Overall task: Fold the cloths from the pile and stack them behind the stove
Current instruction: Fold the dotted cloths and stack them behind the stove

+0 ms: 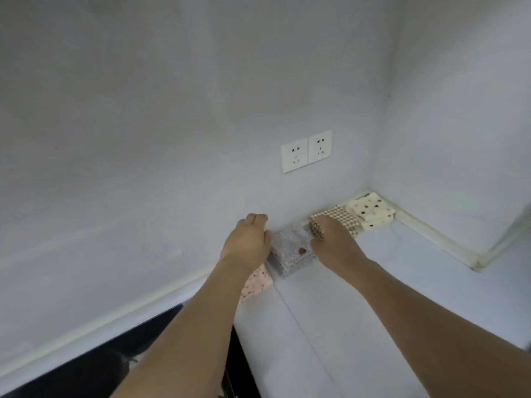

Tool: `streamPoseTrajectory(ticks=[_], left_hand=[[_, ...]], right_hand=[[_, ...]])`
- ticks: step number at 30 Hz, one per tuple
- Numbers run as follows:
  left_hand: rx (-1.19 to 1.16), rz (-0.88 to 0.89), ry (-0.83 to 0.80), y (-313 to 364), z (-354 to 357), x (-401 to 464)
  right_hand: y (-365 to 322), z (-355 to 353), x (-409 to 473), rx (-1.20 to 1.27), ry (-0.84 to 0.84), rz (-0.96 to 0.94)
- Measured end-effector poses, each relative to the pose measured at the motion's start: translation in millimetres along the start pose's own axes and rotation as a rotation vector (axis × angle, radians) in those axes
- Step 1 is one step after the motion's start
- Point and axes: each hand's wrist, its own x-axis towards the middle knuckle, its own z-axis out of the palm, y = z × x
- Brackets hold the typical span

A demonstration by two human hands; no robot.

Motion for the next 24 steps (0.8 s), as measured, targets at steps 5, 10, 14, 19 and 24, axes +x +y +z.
streamPoseTrajectory(ticks=[5,10,14,19,24], left_hand=[[0.035,-0.085,0.03,-54,-35,-79],[0.087,-0.223,0.082,-106,-68,-149],[0.12,-0.276,0.071,-150,-84,-210],[0.119,-0.352,0.128,-223,-113,-292],[0.068,-0.467,0.107,-324,-145,-383]], right_hand=[[-44,42,-47,-0.124,-0.109,-0.121],[-93,83,-76,-0.178,-0.211,-0.265],[-143,127,-118,-0.195,-0.276,-0.334],[-213,193,-177,-0.187,-0.347,-0.409],[-278,270,-240,-0.154,-0.435,-0.399]])
